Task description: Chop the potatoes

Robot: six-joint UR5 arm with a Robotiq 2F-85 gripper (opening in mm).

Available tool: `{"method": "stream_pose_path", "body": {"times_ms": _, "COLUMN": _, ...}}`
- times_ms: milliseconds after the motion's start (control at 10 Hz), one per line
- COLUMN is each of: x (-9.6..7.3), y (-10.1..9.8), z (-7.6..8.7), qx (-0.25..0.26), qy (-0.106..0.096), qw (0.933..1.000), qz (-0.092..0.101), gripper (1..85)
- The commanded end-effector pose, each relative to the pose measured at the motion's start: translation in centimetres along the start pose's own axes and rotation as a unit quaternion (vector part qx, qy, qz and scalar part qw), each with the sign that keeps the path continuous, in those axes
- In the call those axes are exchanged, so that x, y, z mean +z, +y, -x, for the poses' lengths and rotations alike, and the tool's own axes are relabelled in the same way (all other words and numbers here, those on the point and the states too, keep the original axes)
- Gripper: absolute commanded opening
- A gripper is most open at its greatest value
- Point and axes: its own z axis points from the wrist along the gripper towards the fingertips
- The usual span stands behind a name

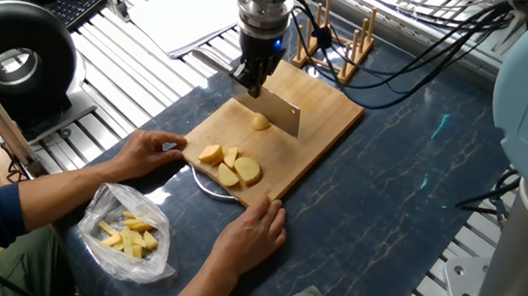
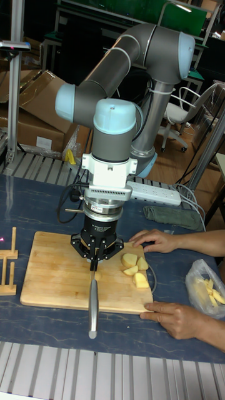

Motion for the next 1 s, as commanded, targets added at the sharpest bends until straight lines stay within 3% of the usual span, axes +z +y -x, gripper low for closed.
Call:
{"method": "stream_pose_path", "body": {"times_ms": 0, "x": 0.0, "y": 0.7, "z": 1.0, "qx": 0.005, "qy": -0.018, "qw": 0.9997, "qz": 0.012, "gripper": 1.0}}
{"method": "stream_pose_path", "body": {"times_ms": 200, "x": 0.8, "y": 1.3, "z": 1.5, "qx": 0.010, "qy": -0.022, "qw": 0.9997, "qz": 0.001, "gripper": 1.0}}
{"method": "stream_pose_path", "body": {"times_ms": 400, "x": 0.9, "y": 0.9, "z": 1.0, "qx": 0.000, "qy": -0.021, "qw": 0.9997, "qz": 0.012, "gripper": 1.0}}
{"method": "stream_pose_path", "body": {"times_ms": 700, "x": 1.0, "y": 0.6, "z": 0.7, "qx": -0.006, "qy": -0.023, "qw": 0.9996, "qz": 0.014, "gripper": 1.0}}
{"method": "stream_pose_path", "body": {"times_ms": 900, "x": -1.5, "y": 0.0, "z": -0.9, "qx": -0.013, "qy": 0.000, "qw": 0.9998, "qz": 0.012, "gripper": 1.0}}
